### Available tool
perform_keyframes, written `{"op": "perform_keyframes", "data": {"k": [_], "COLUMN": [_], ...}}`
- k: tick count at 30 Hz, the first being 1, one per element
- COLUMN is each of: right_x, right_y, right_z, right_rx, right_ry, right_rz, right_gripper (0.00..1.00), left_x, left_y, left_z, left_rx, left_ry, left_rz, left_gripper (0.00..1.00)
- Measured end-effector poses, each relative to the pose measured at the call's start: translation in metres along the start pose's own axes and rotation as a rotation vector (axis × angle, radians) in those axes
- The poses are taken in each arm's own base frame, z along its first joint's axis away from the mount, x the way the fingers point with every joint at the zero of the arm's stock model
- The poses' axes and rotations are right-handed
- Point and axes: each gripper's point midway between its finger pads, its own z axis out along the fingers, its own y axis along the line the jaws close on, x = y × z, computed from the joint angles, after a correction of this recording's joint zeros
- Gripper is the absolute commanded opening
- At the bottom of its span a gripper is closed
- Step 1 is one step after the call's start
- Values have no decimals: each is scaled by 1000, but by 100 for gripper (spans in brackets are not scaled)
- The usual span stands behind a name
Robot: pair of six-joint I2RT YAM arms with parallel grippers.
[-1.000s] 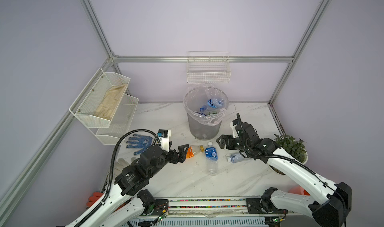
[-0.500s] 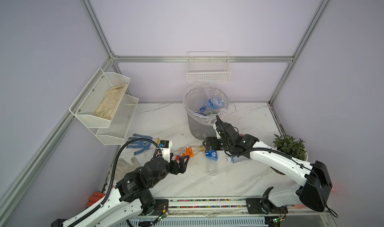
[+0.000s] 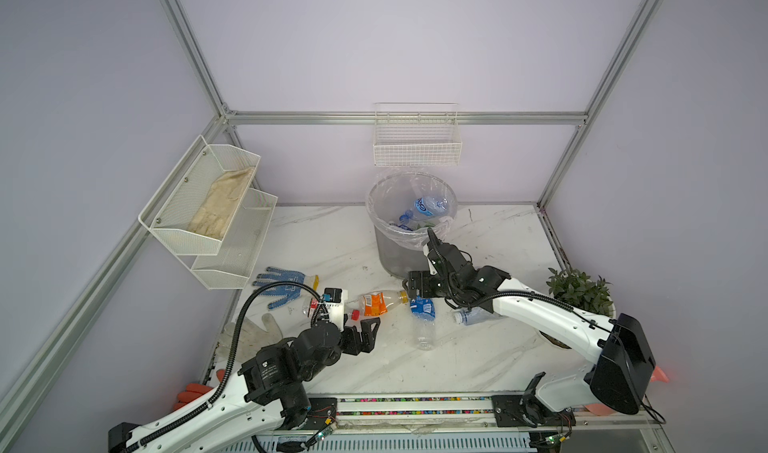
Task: Throw the plastic bottles in the bin
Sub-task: 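Withdraw left gripper toward robot while right gripper moves over blue-labelled bottle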
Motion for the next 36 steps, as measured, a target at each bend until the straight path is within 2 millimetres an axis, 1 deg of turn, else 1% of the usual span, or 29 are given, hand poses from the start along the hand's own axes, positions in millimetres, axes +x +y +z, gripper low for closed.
{"op": "perform_keyframes", "data": {"k": [11, 17, 24, 29, 33, 36], "right_x": [-6, -6, -1, 6, 19, 30], "right_y": [1, -3, -14, -20, -20, -16], "right_z": [-2, -2, 0, 8, 20, 29], "right_rx": [7, 30, 81, 117, 139, 158], "right_ry": [-17, -21, -8, 17, 56, 90], "right_rz": [0, 0, -6, -22, -42, -69], "right_gripper": [97, 97, 97, 97, 97, 97], "left_x": [6, 18, 38, 48, 55, 58], "left_y": [5, 14, 25, 28, 29, 31], "left_z": [3, 7, 15, 17, 18, 17], "left_rx": [-25, -43, -70, -72, -65, -58], "left_ry": [-2, 15, 54, 74, 84, 84], "left_rz": [17, 18, 13, 9, 4, -1], "left_gripper": [100, 100, 100, 100, 100, 100]}}
